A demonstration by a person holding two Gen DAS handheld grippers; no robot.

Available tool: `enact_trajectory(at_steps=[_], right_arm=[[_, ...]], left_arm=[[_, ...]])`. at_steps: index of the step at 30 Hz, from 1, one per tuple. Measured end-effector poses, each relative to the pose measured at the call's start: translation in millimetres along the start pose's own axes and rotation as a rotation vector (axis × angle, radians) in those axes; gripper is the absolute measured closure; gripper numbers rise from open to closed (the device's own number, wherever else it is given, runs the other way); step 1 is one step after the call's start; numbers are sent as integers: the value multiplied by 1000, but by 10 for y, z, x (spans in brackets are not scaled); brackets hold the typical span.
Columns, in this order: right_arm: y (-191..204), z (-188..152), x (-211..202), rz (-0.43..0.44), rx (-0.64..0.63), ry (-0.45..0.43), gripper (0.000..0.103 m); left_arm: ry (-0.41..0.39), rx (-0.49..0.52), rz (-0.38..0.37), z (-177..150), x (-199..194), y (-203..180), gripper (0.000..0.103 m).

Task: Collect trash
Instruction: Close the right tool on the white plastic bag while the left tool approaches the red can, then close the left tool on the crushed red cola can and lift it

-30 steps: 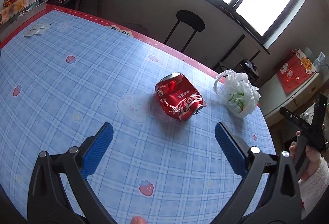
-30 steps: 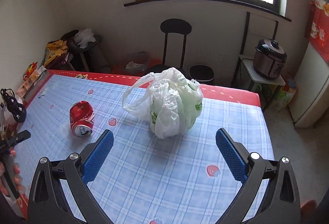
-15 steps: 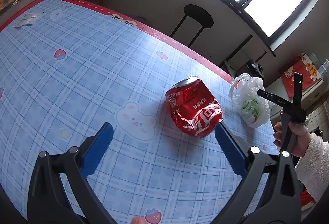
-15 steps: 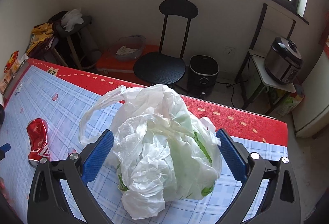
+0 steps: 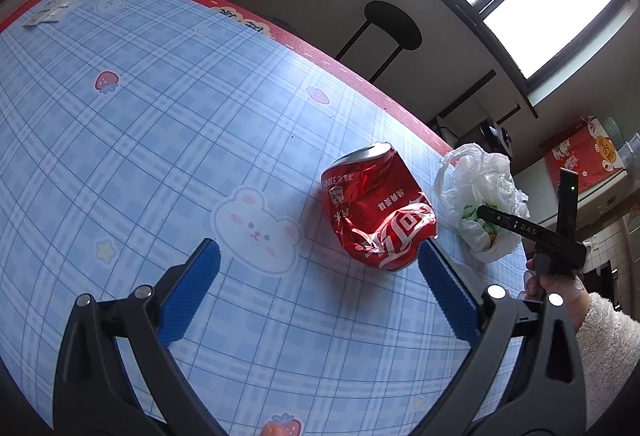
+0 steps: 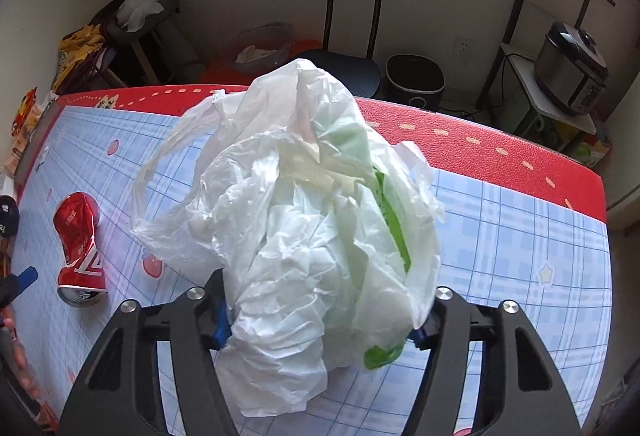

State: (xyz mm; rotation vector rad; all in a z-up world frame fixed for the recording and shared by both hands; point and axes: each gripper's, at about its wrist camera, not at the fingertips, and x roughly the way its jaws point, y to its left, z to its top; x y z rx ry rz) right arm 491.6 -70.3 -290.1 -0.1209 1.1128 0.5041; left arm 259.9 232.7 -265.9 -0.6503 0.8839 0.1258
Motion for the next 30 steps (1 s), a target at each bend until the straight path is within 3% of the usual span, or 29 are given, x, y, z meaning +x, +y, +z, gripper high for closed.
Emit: enact_trajectory(at_steps=[5,9,15,30], right_arm=[[123,-119,-44,-21,-36,-12,65],[150,-166,-57,-34,-28,-17,68],[215,-184,-34,-36,-39,-10,69],[278,-223,43,-39,-79,-1,70]], left_arm=[[0,-39,-23,14,20,58,7],[14,-44,-25,38,117,56,26],[44,-80,-67,79,384,24,34],[28,-123,-105,248,695,-60,37]])
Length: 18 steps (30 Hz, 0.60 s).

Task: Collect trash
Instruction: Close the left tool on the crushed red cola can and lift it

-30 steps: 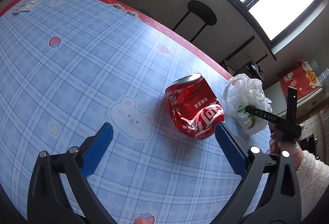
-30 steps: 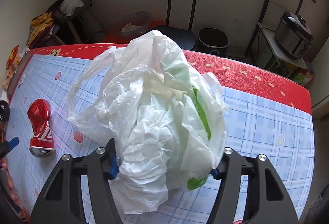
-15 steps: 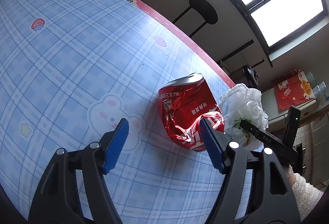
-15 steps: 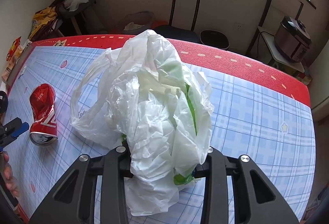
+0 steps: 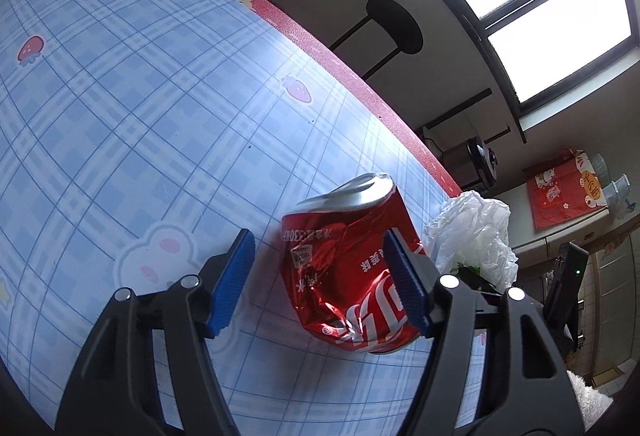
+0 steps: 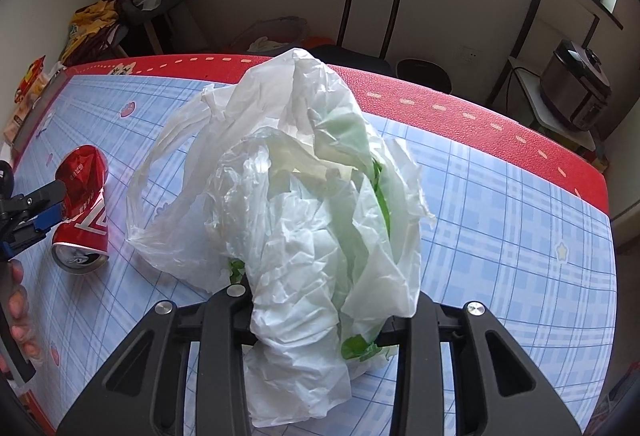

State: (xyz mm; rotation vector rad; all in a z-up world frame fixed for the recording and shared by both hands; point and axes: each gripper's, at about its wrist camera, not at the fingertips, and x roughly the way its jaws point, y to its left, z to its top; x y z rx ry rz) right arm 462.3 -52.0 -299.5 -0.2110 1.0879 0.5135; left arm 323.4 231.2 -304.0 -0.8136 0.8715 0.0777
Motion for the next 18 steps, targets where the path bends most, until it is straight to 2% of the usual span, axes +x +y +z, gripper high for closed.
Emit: enact_trajectory(at_steps=[4,11,18], right_arm=[[36,-15,4,-3,-11,3,70],[163,-55,2,13,-46,15,70],[274,-138,-35,41,-63,20,71]], left_arm=[[29,-27,-51,-16,57,-31,44],[56,5,-180,-137,81,-287,44],[137,34,-260,-304,217,-539,44]])
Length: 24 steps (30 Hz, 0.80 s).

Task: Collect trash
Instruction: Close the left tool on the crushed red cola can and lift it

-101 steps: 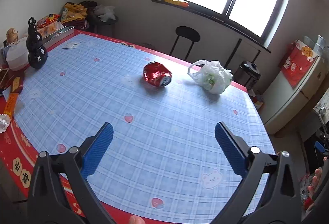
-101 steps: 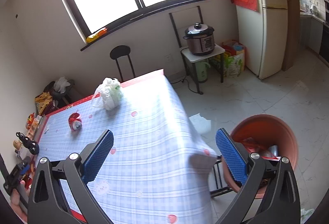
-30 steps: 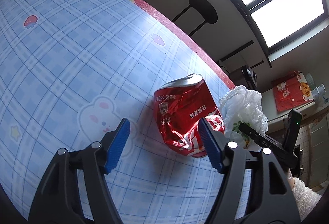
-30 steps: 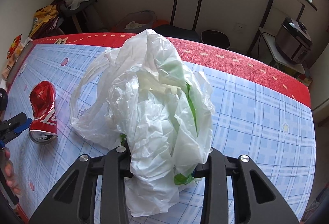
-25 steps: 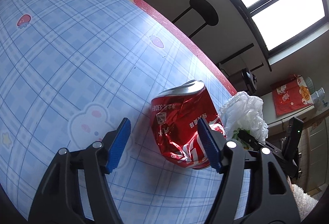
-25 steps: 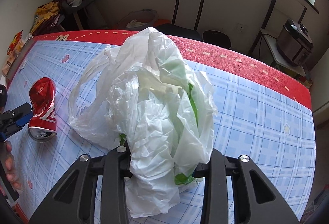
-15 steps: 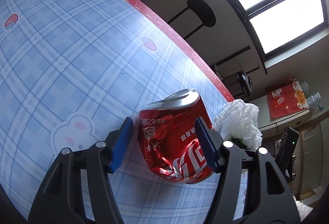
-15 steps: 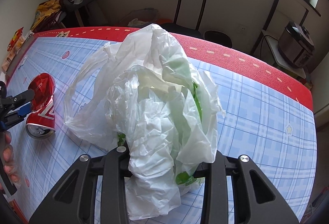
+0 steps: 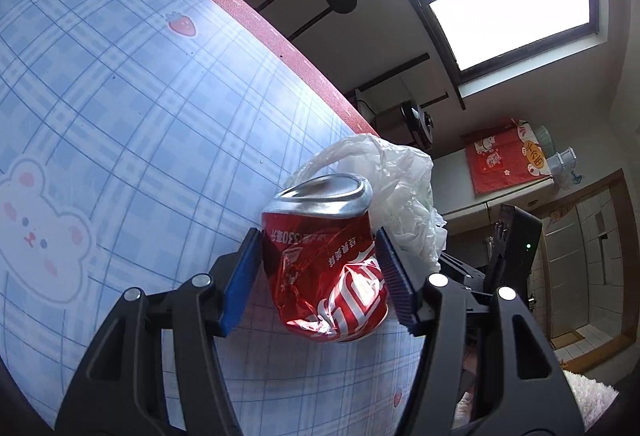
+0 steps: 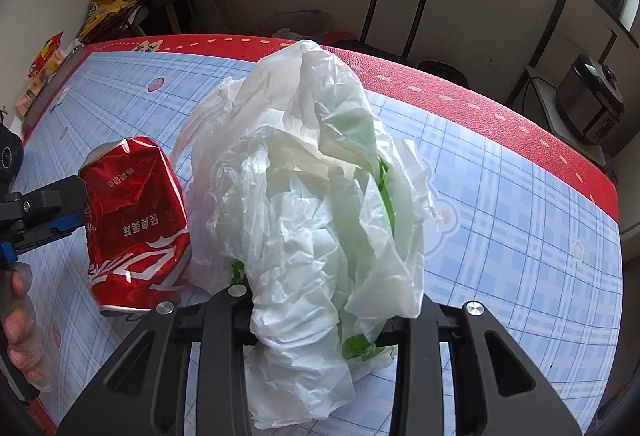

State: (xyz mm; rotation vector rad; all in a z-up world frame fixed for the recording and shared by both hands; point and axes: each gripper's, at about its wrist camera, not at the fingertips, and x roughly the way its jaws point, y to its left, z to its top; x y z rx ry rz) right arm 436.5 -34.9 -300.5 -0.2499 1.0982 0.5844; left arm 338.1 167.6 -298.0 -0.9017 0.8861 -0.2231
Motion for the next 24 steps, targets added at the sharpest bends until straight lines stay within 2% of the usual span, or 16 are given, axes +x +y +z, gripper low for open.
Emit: enact_trajectory(at_steps=[4,9,15,19,24], right_arm=[[121,-91,-39,15,-25,6,71],[211,-213,-88,31,-19,7,71],[256,-247,-100,17,-8,11,71],[227,-238,-108,18,16,16,72],[292,-233,-87,-13,2,17,72]], left_arm=[[34,1,-16,-116,84,-55,45],[69,-12,18,-238,171,-7,44],[71,-31,9,-310,109,30,44],[51,-36,-52,-322,-59,34,44],[42,-14,-168,-364,-218,18,45]])
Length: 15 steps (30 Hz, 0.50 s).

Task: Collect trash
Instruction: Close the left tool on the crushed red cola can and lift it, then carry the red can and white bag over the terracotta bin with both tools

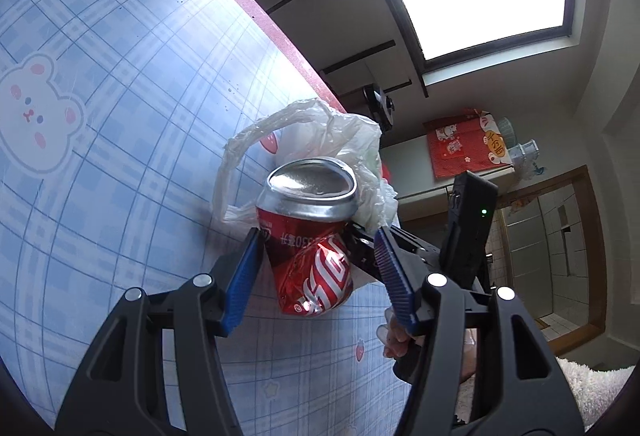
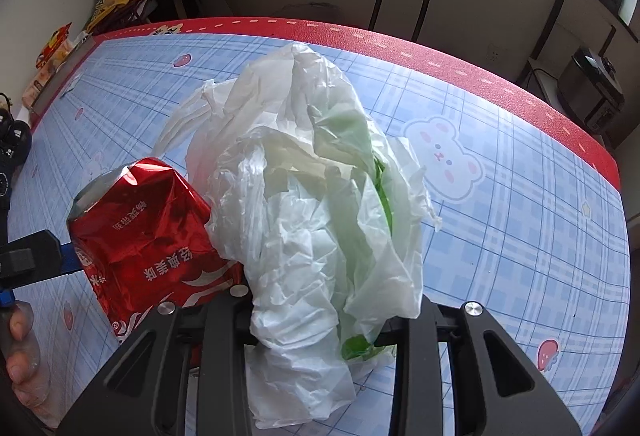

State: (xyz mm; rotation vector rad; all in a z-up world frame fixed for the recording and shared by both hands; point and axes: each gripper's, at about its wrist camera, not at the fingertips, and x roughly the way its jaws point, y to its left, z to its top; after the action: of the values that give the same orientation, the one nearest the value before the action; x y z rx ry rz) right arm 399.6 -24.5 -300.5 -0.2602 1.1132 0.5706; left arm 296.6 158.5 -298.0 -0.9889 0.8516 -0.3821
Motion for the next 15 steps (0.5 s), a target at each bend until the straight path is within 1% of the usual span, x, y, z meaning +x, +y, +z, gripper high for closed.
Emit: enact_trajectory(at_steps=[4,5,6,7,8,9,10,11,15], right_arm=[[14,4,7,-4,9,3,72],[18,7,9,-4,8,4,72],[25,13,12,-4,8,5,72],[32,11,14,-2,8,5,72],[29,10,13,-1,8,4,72],[19,8,8,1,9,5,72],[4,3,1,2,10,6,72],[3,4,-1,4,11,8,72],[-8,-33,-46,16,22,6,74]], left_arm=[[24,26,-20,-43,87,-60,49],[30,32,-18,-65,119,-76,50],[36,42,-5,-50,163,-104,53],[42,55,20,-63,201,-114,61],[48,65,46,-74,238,-111,65],[52,66,74,-77,268,-98,75],[54,63,99,-79,291,-78,88],[53,61,123,-77,298,-64,89],[17,76,173,-82,186,-73,90]])
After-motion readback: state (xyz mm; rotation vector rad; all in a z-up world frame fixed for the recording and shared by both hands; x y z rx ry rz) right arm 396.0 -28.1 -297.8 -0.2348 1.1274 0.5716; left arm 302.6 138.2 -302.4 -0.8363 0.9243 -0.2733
